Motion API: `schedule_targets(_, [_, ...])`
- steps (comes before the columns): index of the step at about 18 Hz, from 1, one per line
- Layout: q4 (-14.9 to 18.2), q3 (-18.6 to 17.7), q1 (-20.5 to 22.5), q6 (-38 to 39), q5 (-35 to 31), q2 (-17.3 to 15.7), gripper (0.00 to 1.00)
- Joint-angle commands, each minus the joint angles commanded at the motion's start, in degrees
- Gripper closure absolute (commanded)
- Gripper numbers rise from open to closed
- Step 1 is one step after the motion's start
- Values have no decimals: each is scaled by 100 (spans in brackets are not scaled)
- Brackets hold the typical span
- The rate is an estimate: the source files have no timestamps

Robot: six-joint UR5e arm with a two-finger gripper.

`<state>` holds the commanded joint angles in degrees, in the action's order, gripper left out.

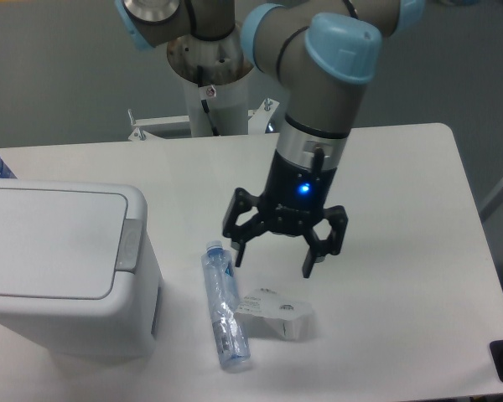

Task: Open the trash can
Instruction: 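Move the open gripper over to the trash can's lid edge, then lower the gripper fingers onto the lid's raised tab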

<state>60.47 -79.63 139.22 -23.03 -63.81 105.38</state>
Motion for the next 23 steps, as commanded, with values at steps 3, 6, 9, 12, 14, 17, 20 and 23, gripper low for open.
schedule_targets(3, [0, -26, -132, 18, 52, -79, 0])
schedule_targets(6, [26, -79, -228, 27, 88, -97, 0])
schedule_targets(9, [53, -158, -422, 36, 35, -115, 0])
schedule_targets(12, [53, -184, -571, 71, 26, -123, 0])
schedule_targets(14, [61, -184, -633, 150, 26, -167, 0])
schedule_targets(17, [18, -386, -642, 185, 18, -229, 0])
schedule_targets(20, [0, -404, -642, 194, 18, -238, 0])
schedule_targets(23, [0, -404, -642, 194, 26, -246, 0])
